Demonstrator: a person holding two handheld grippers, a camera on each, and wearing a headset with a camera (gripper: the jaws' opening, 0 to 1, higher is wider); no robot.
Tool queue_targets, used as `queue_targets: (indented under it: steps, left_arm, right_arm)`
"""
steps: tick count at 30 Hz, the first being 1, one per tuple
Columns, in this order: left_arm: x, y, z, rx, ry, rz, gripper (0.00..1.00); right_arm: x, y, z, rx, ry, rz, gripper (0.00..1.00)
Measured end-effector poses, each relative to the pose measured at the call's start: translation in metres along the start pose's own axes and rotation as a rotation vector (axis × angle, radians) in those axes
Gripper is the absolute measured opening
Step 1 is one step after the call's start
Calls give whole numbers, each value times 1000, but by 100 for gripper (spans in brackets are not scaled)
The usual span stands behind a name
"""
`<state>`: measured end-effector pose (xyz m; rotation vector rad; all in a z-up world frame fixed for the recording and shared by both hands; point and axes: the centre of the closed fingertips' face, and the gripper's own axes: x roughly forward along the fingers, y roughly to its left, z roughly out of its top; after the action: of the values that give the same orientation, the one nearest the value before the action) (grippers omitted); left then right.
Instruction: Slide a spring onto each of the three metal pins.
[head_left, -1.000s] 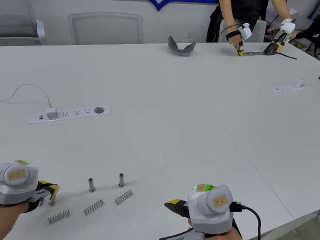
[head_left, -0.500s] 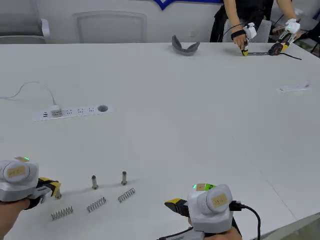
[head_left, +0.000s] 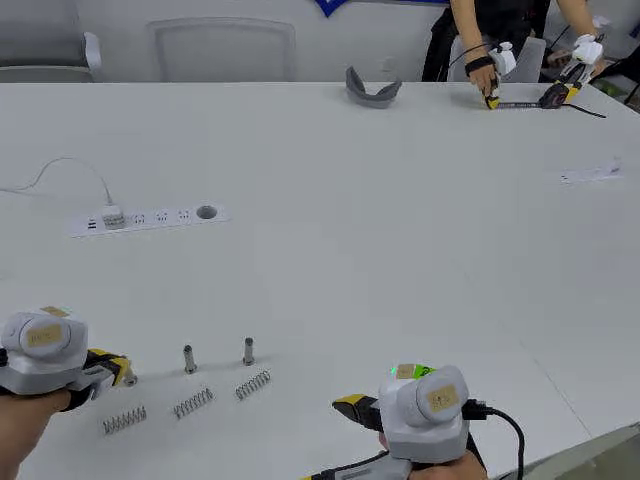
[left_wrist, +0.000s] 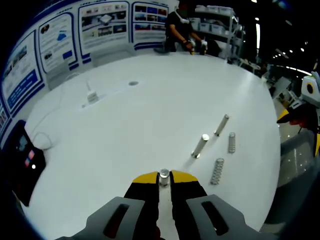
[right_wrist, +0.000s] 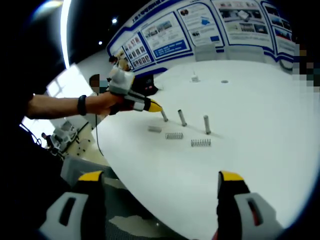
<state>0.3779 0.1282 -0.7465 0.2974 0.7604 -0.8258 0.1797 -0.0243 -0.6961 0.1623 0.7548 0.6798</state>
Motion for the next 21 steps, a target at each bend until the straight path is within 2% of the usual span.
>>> queue_targets:
  steps: [9, 12, 17, 21]
  left_arm:
    - [-2, -10, -1, 38, 2, -14, 7]
    - [-2, -10, -1, 40, 0, -16, 8]
    - [-3, -12, -2, 92, -6, -7, 8]
    - [-3, -11, -2, 101, -4, 0, 8]
  right_arm:
    - [4, 4, -1, -2, 3, 8, 95]
    - [5, 4, -2, -3, 7, 11, 95]
    - [5, 4, -2, -2, 7, 12, 95]
    - [5, 2, -4, -2, 13, 6, 95]
